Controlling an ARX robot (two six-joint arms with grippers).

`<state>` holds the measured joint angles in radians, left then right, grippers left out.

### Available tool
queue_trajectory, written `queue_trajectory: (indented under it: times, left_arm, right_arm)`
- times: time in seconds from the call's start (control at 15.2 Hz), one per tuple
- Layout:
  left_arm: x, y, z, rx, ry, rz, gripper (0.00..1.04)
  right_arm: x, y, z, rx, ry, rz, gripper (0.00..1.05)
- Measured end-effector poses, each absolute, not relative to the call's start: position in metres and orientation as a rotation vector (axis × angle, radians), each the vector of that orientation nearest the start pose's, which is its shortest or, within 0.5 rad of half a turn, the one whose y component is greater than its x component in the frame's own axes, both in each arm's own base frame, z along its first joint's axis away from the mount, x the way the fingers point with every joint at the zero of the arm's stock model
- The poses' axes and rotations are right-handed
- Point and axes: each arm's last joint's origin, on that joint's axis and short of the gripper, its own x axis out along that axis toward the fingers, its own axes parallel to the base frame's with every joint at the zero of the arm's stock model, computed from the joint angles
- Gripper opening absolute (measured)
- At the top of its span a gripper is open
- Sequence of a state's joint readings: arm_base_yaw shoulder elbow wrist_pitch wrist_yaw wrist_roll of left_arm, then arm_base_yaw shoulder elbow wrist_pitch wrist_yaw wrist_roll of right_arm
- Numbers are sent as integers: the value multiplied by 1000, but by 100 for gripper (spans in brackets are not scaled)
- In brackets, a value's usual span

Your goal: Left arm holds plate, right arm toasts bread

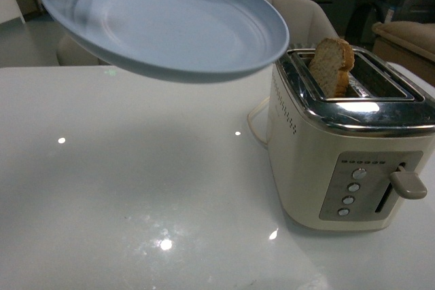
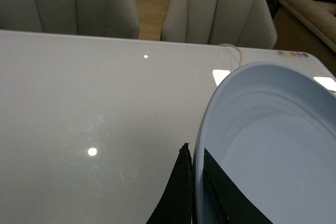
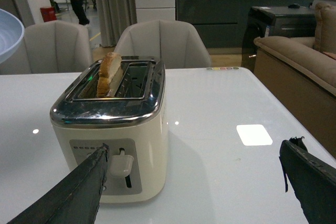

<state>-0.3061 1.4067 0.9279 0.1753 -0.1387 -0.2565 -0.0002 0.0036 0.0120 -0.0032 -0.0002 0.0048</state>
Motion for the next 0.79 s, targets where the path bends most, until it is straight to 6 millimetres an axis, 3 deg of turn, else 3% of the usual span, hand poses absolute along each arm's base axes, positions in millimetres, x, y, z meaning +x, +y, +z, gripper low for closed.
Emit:
queue_trajectory:
  times: [0.33,0.46,0.59,0.79]
  left_arm:
    - [365,-35,239,-304,335,46,3]
    - [387,-16,198,-297,396,146,3]
    - [395,-5,162,-293,469,211,3]
    - [398,0,131,-290,519,284,3]
  right_arm:
    - [97,0,167,5,-5,0,98]
    - [97,0,167,5,-5,0,98]
    - [97,0,167,5,-5,0,98]
    - [97,0,167,5,-5,0,98]
